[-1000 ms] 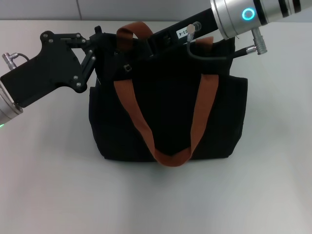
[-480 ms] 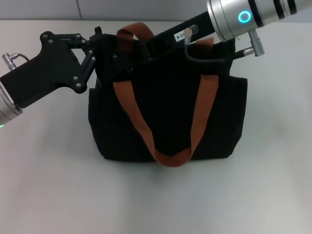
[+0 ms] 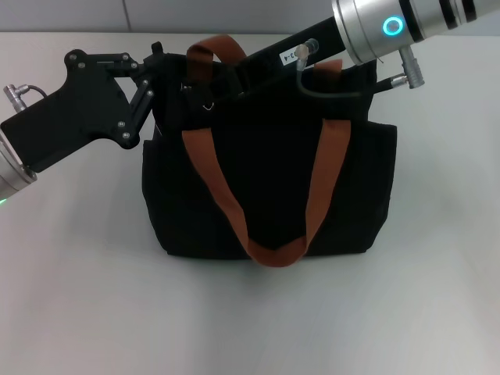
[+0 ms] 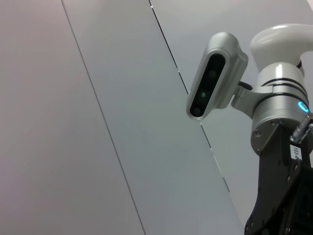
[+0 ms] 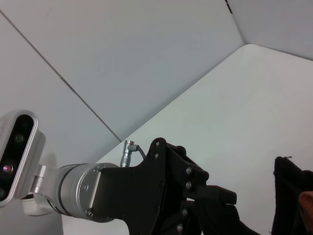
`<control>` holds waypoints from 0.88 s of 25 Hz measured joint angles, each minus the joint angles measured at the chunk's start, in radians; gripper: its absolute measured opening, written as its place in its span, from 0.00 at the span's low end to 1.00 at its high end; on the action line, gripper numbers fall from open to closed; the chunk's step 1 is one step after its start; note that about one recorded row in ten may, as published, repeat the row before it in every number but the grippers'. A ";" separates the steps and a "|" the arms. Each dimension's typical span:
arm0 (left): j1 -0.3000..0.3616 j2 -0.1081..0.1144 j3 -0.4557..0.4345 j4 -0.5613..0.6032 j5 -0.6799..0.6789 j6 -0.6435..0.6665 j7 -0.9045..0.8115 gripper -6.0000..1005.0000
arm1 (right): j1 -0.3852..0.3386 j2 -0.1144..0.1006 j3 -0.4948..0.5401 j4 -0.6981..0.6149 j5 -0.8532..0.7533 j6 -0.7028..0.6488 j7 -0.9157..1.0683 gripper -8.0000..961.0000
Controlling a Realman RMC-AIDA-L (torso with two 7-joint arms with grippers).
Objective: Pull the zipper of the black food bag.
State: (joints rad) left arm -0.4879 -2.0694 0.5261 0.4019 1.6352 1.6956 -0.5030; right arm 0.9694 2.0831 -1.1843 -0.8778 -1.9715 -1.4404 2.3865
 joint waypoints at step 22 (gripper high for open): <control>0.005 0.000 0.005 0.000 -0.014 -0.009 0.002 0.10 | -0.041 -0.003 0.007 -0.067 -0.035 -0.010 0.029 0.01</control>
State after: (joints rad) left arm -0.4831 -2.0692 0.5309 0.4021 1.6208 1.6868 -0.5015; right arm 0.9287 2.0799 -1.1773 -0.9446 -2.0062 -1.4504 2.4156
